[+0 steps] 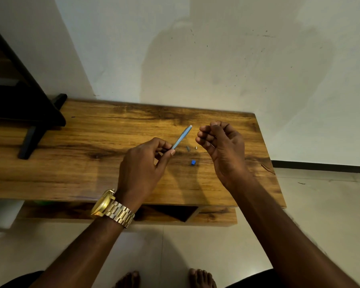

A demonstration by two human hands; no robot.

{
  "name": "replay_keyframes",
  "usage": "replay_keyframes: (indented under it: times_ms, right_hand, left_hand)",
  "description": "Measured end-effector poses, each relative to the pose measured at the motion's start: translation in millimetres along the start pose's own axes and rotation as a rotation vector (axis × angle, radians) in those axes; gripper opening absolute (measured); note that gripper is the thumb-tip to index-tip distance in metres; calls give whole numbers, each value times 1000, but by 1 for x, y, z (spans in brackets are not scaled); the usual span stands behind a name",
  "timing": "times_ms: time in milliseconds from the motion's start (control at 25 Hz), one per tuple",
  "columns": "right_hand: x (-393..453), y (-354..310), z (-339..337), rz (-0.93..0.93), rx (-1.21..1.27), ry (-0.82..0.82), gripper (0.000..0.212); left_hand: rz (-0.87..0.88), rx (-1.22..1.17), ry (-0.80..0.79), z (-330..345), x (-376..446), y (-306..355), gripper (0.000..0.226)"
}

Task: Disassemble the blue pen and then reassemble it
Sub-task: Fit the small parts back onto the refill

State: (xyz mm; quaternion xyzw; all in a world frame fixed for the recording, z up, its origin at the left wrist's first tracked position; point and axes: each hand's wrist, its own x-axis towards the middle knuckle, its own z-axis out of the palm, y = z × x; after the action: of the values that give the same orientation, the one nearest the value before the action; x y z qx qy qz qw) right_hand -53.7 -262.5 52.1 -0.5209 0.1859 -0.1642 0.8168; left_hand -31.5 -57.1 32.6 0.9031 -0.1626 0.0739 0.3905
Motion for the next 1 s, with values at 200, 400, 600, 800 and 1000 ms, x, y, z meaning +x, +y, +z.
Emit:
replay_keyframes:
  times_ms: [200, 400, 600, 800, 1000]
  right_hand:
    - [-8, -1, 2, -60, -60, -81, 8]
    - [-5, -1, 3, -48, -51, -22, 8]
    - [-5, 0, 1, -13, -52, -28, 9]
    - [-5, 2, -1, -11, -51, -48, 9]
    - [-4, 3, -2, -10, -63, -55, 10]
  left_hand:
    - [82, 57, -6, -1, -2, -3, 24]
    - [114, 81, 3, -2, -2, -6, 22]
    - [102, 106, 12, -1, -2, -5, 19]
    - [111, 119, 23, 0, -3, -7, 17]
    - [109, 121, 25, 1, -3, -6, 19]
